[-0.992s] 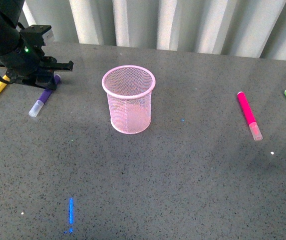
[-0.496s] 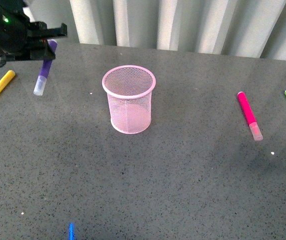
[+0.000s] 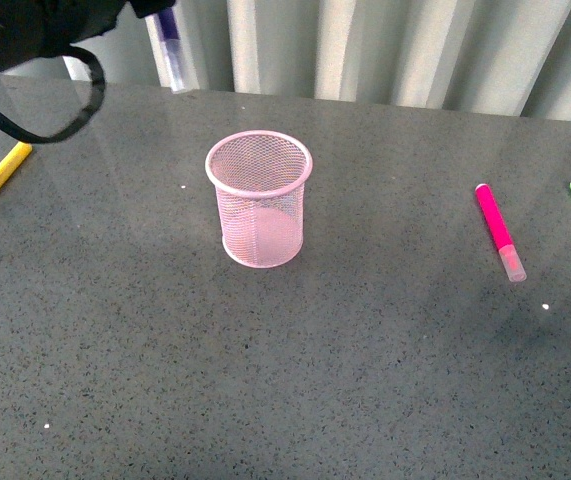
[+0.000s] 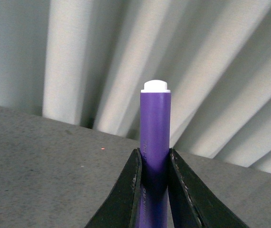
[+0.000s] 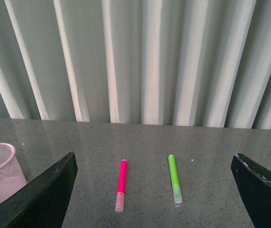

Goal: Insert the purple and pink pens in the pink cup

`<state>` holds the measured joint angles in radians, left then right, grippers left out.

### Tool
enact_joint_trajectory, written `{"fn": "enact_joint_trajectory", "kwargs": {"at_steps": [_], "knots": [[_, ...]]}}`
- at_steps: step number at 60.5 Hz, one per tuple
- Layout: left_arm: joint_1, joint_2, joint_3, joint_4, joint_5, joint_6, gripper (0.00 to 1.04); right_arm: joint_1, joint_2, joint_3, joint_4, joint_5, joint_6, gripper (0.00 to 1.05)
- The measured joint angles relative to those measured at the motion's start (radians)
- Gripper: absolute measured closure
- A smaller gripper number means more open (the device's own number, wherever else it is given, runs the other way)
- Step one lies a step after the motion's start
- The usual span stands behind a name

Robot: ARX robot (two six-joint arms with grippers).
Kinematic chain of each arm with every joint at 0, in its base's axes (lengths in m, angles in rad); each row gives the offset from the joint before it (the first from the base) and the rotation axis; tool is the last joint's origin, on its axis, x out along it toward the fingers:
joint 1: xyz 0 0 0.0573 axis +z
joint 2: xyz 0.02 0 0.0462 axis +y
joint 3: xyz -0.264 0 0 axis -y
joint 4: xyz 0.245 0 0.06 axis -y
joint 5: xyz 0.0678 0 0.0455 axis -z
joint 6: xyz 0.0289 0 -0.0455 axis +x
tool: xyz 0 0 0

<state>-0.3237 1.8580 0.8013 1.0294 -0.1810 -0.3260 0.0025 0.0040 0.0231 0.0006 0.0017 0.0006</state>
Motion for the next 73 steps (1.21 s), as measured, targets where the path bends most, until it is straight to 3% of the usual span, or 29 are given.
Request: {"fn": "enact_joint_trajectory", "kwargs": {"at_steps": [16, 31, 73], "knots": [[-0.133, 0.071, -0.058, 0.188, -0.087, 0.004, 0.92, 0.000, 0.000, 0.000, 0.000, 0.000, 0.000, 0.07], [-0.192, 0.143, -0.059, 0.236, -0.101, 0.059, 0.92, 0.000, 0.000, 0.000, 0.000, 0.000, 0.000, 0.07], [-0.176, 0.256, 0.009, 0.232, -0.105, 0.085, 0.93, 0.000, 0.000, 0.000, 0.000, 0.000, 0.000, 0.07]]}}
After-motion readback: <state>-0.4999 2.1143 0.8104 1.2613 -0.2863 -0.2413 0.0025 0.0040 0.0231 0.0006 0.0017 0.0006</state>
